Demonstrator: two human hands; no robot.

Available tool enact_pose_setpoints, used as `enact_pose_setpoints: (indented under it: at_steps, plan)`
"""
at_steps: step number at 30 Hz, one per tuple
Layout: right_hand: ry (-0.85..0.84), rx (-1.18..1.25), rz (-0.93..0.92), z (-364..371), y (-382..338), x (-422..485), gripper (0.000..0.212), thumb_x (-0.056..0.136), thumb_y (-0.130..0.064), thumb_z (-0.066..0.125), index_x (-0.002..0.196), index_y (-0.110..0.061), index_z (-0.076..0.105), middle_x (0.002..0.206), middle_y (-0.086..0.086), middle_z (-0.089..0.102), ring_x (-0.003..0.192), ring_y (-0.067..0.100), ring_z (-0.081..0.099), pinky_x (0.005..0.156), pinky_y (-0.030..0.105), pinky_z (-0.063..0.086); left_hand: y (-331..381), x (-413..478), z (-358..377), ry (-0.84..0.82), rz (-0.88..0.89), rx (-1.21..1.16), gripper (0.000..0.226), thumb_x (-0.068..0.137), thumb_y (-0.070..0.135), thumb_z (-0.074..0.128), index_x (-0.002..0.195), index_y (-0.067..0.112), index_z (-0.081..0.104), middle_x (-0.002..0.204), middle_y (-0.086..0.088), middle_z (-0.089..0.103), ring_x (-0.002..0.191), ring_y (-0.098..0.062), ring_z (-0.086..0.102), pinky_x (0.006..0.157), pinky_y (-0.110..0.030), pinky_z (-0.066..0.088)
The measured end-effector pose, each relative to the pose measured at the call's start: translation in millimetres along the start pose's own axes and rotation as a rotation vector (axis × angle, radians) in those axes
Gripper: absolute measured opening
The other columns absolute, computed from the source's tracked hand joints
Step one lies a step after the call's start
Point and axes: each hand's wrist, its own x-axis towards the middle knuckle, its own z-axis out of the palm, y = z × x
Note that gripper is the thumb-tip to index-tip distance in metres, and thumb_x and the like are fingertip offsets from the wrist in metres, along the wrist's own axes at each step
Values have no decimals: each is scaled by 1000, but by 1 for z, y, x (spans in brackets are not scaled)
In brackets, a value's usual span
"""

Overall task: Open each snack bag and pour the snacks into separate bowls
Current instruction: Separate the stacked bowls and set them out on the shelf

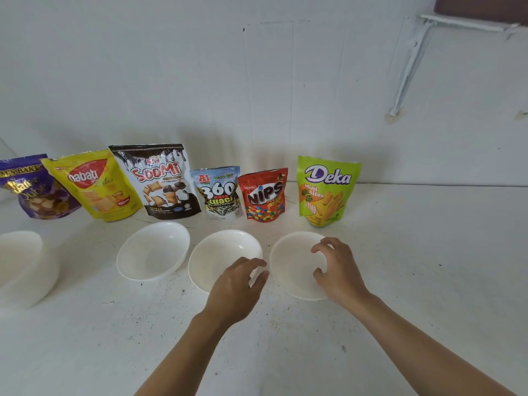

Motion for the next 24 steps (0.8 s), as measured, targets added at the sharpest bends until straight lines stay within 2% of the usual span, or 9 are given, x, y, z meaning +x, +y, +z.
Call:
enact_pose_setpoints:
  at_steps: [4,6,9,10,13,15,24]
  plan:
    - [63,10,-35,-4,-5,-2,37,84,-11,69,119,-23,61,141,-3,47,136,21,36,105,43,42,-1,0,-4,31,5,-22,27,100,40,56,124,32,66,128,7,66,95,-10,67,93,-29,53]
    - [107,87,-75,-9,-14,-3,33,85,-11,68,115,-23,62,133,-4,51,131,20,40,103,45,45,0,3,-13,91,12,-44,24,100,37,57,120,29,67,119,4,69,89,-7,65,83,-26,56]
    - [186,160,-172,-14,-36,1,29,84,-10,68,109,-24,64,119,-6,59,118,19,49,95,44,46,4,4,-38,226,-8,-87,19,100,31,57,113,24,69,103,6,69,81,-1,61,69,-18,49]
    - [199,190,-214,-16,-47,3,29,83,-9,68,108,-23,65,115,-6,61,114,18,52,93,39,45,4,2,-49,279,-25,-109,17,100,31,57,111,25,69,99,9,68,81,0,61,68,-19,49]
    - [153,337,-294,-17,-90,6,26,85,-5,67,104,-22,65,100,-5,64,91,10,60,76,14,41,-6,-11,-83,420,-47,-186,10,98,32,59,100,29,69,83,12,70,76,-1,64,67,-24,53]
    - [100,399,-337,-11,-124,4,24,87,-5,67,104,-22,66,93,-6,64,81,5,61,69,9,42,-23,-24,-107,490,-58,-215,8,98,30,60,95,31,68,72,11,68,71,-5,65,64,-22,51]
    - [-108,418,-580,74,-288,-11,20,90,-10,65,104,-25,65,91,-10,64,75,13,63,68,26,54,-149,-70,-208,622,-118,-230,9,97,29,61,91,30,68,67,7,67,69,-9,64,63,-27,51]
